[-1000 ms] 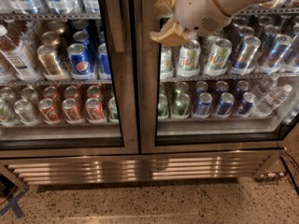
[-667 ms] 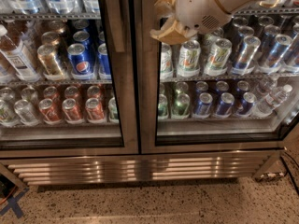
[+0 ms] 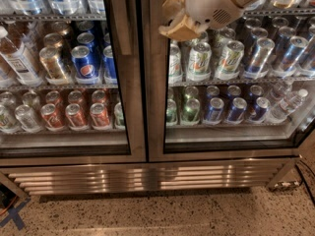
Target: Open right fridge door
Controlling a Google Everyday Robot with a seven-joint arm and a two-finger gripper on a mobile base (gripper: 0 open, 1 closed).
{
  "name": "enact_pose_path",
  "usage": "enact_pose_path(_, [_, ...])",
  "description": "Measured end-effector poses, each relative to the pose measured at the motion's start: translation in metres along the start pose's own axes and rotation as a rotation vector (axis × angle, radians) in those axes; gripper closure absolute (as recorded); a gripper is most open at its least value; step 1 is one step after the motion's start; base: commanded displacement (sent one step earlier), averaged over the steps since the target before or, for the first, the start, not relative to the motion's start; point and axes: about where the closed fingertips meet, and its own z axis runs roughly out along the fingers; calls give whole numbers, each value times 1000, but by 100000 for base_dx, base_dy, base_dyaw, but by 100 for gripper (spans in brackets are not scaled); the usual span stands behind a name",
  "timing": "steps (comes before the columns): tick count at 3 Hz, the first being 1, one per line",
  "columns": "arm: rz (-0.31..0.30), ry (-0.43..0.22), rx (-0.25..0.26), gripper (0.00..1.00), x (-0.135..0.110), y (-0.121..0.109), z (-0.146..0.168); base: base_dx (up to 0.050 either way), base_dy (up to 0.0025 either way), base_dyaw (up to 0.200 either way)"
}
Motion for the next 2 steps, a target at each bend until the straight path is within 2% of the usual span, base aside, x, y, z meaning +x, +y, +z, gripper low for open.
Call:
enact_pose_path(1, [0, 0, 0, 100, 0, 0, 0, 0, 0, 0])
enact_pose_path(2, [0, 0, 0, 82, 1, -5, 0, 0, 0, 0])
